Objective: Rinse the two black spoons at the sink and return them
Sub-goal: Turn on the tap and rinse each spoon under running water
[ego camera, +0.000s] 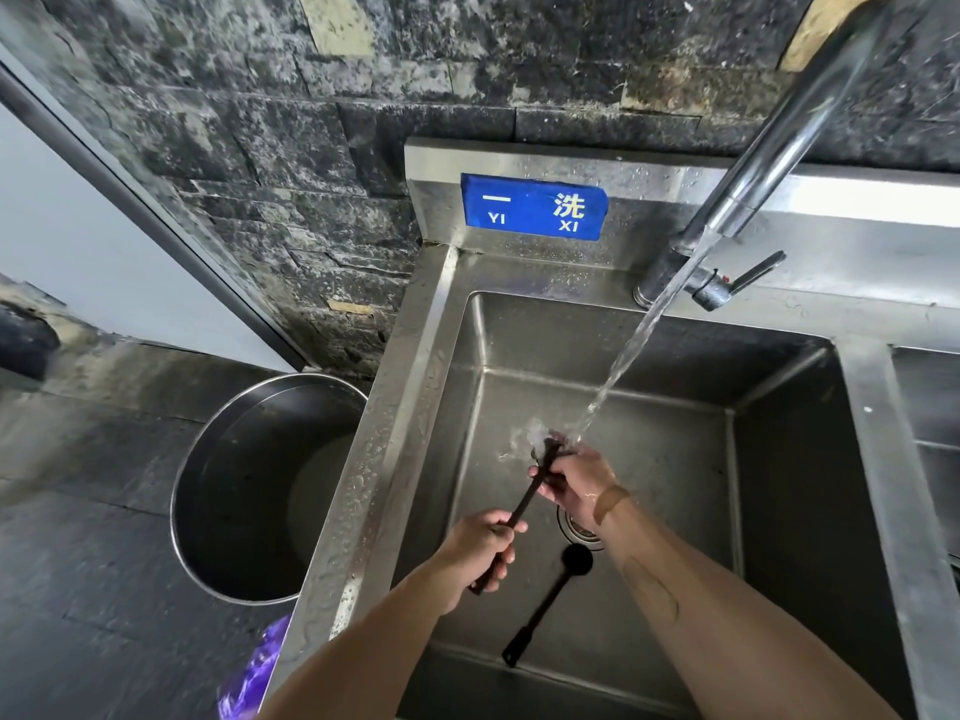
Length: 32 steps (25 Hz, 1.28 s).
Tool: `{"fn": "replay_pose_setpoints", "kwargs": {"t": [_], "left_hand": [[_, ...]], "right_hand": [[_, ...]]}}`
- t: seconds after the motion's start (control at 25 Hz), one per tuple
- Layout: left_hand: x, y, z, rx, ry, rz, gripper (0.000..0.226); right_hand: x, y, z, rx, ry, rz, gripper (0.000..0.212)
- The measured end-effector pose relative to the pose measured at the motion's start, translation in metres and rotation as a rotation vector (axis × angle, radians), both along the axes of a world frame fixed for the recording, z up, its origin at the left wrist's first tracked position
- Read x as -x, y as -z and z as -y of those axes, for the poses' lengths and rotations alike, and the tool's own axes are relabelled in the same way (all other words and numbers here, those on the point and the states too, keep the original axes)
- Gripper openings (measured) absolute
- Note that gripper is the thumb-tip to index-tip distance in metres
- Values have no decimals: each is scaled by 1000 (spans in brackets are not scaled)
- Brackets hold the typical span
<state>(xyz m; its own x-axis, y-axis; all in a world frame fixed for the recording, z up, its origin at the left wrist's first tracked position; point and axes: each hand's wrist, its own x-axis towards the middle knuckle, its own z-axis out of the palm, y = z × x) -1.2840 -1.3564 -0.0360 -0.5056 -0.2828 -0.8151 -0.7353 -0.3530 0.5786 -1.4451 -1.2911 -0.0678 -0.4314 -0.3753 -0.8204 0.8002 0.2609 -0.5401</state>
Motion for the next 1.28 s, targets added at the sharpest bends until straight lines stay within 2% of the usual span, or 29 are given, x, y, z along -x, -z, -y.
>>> {"fn": "replay_pose_setpoints", "kwargs": {"t": [0.28,0.4,0.56,0.76,1.0,1.28], "left_hand": [[16,-5,-6,-58,-93,42,27],[34,-12,-6,-85,-152,-35,25],[68,-31,0,-142,-253,-142,20],[107,-61,10,-174,-317,-260,41],[148,-87,16,-249,-395,-399,49],[143,-82,17,-252,-365,-397,48]], "right_hand": [[22,-33,-13,164,154,65,17],[41,-52,-14,187,168,29,27],[67,-88,-8,260,186,-67,24],[103,-130,1,298,220,-145,37],[138,-174,4,395,249,-207,40],[138,-171,2,398,225,-207,44]]}}
